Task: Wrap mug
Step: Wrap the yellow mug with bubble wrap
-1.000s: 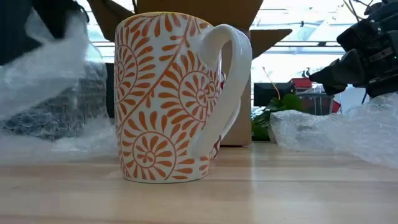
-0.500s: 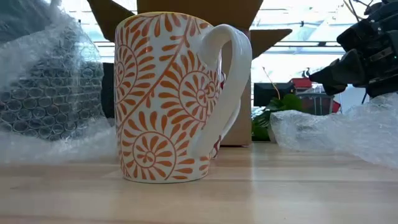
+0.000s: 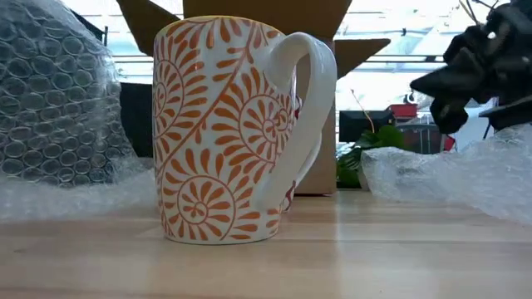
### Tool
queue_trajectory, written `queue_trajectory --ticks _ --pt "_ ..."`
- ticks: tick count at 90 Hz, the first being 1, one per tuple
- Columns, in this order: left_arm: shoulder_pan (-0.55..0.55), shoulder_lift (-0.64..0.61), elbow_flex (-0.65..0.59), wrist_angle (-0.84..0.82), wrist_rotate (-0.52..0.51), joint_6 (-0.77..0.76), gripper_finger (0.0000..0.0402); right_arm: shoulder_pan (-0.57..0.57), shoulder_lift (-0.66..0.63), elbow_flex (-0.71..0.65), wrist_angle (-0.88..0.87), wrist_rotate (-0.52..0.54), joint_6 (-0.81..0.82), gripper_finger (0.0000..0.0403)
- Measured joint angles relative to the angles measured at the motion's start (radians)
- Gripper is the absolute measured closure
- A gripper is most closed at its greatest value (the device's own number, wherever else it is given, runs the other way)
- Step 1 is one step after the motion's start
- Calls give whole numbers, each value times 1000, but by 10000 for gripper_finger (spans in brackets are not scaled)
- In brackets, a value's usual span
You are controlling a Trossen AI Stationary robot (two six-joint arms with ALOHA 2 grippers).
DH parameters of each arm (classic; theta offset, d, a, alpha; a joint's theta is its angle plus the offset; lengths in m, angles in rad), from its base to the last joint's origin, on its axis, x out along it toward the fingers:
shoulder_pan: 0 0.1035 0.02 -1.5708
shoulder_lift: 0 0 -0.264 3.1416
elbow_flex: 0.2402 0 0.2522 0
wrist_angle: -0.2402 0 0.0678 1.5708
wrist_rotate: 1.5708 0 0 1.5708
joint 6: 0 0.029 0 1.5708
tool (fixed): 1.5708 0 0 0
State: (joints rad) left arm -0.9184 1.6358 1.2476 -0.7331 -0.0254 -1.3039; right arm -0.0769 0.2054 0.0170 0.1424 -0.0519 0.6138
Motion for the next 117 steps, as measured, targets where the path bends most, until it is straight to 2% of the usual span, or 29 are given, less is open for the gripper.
queue_trajectory --ticks 12,18,27,35,52,69,83,91,100,104,110,117 --pt "-6 73 -11 35 -72 10 401 0 0 0 49 73 41 403" --pt "-6 107 -16 29 -135 30 401 13 11 0 107 74 58 403" --pt "-4 153 -16 22 -210 70 401 77 45 0 261 61 36 403" --pt "-2 191 -16 20 -219 88 401 158 100 4 378 95 -4 403" --pt "-3 241 -14 71 -103 79 402 312 233 59 376 248 -106 403" --pt "-2 216 -11 66 -31 88 390 376 372 140 359 336 -218 403" --pt "11 202 -10 89 -4 80 338 379 488 230 288 358 -312 403" --pt "27 198 -9 109 96 88 299 378 565 267 281 398 -363 403" --pt "45 172 -9 61 249 88 260 371 656 292 293 424 -416 403" --pt "51 148 -9 37 284 80 248 363 696 299 307 428 -426 403" --pt "54 89 -9 7 264 71 234 348 758 305 336 445 -432 403" --pt "54 -7 -9 -20 133 52 226 327 827 305 405 476 -444 403"
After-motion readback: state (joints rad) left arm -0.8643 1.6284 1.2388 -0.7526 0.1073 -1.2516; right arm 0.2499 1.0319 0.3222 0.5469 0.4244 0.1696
